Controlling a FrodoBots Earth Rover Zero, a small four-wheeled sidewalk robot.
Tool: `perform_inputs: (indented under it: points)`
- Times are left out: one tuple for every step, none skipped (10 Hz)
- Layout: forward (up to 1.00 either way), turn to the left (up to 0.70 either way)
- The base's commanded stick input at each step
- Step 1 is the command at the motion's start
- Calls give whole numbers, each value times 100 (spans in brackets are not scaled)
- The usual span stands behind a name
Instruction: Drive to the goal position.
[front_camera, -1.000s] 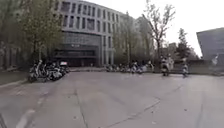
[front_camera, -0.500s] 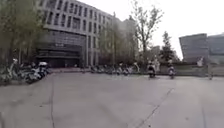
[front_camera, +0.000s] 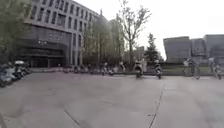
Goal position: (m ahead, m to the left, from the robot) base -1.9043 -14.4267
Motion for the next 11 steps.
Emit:
perform_inputs:
  points:
    - [100,-38]
    - [100,-38]
    - [100,-38]
    - [100,-38]
    - [100,-38]
    - [100,-38]
    - [100,-38]
    - [100,-38]
    - [100,-38]
    - [100,-38]
    - [100,-38]
